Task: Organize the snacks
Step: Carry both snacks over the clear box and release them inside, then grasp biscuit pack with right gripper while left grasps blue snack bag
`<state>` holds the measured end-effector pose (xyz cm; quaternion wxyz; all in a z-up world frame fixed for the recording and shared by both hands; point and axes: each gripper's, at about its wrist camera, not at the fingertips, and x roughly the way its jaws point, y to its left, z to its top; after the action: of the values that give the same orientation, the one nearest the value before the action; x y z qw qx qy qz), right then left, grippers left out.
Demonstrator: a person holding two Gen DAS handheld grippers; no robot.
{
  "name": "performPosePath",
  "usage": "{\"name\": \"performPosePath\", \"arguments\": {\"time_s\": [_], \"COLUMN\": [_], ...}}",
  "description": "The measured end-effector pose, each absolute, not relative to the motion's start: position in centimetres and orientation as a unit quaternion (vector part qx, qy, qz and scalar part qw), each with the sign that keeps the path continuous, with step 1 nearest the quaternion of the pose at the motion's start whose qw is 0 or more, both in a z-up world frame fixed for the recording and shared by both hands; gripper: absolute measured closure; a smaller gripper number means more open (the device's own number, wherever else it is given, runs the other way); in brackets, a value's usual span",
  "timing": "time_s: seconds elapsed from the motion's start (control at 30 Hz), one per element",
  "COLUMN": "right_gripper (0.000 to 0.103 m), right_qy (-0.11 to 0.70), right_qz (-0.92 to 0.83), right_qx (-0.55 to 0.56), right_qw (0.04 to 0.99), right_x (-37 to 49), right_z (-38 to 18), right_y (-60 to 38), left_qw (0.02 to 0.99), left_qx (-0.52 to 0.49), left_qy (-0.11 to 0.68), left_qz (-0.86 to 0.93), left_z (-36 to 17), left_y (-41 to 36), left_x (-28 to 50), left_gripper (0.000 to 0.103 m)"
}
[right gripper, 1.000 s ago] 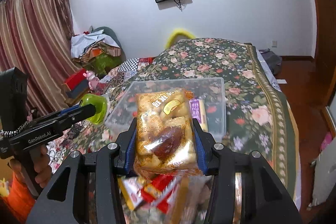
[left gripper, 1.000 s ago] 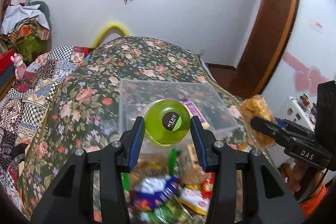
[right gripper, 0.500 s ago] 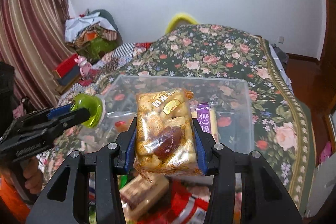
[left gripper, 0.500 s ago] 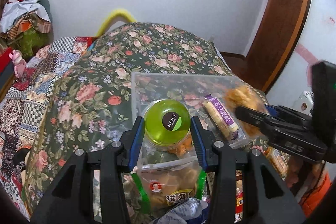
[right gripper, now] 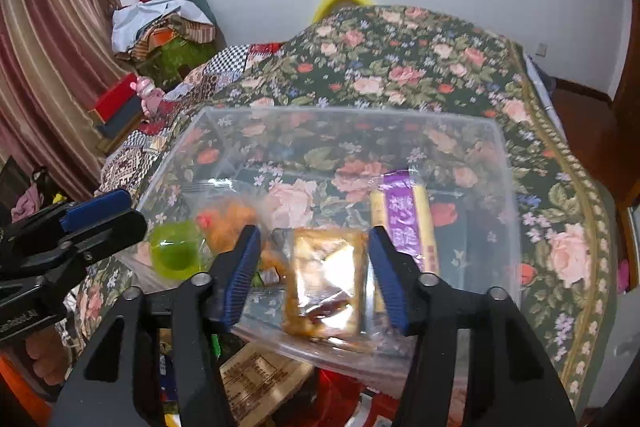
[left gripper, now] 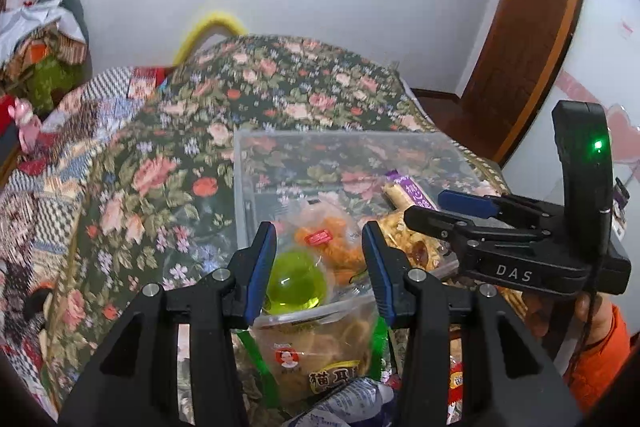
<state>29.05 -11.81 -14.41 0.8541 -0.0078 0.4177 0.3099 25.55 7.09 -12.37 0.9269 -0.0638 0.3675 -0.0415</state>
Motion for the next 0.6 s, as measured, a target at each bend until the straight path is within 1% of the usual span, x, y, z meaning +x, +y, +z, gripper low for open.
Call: {"name": "performPosePath", "arguments": {"time_s": [0.23,0.27,0.3,0.4,0.6], "right_gripper": [0.049,0.048,0.046,0.046,0.043], "right_qy": [0.369,0.362,0.355,0.343,0.342], "right_qz": [0.303,0.301,0.299,0.29,0.263], "right_qx": [-0.019,-0.021,-0.022,-0.024,-0.033], "right_qw": [0.878,0.882,0.886,0.893,0.901], "right_x": [26.4,25.8,25.2,23.8,21.3], "right_z": [-10.8,-10.3,-9.9,-9.2,-9.7], "right_y": [-13.8,-14.3,-14.9,-16.5,-19.9], "left_qw": [0.934,0.934,0.934,0.934,0.926], "left_qx": [-0.054,-0.056,-0.057,-0.06,-0.061], "left_qy": [0.352,0.351,0.352,0.352,0.371], "left_qz": [-0.037,-0.036,-0.034,-0.025,-0.018], "left_z": [-10.2,-10.0,-9.9,-9.9,-11.3], "left_y": [7.4,7.6,7.8,8.3,8.8], "left_x": [22.9,22.5,22.1,20.4,17.3], "left_gripper": [0.058,0.056,0.051,0.045,0.041]}}
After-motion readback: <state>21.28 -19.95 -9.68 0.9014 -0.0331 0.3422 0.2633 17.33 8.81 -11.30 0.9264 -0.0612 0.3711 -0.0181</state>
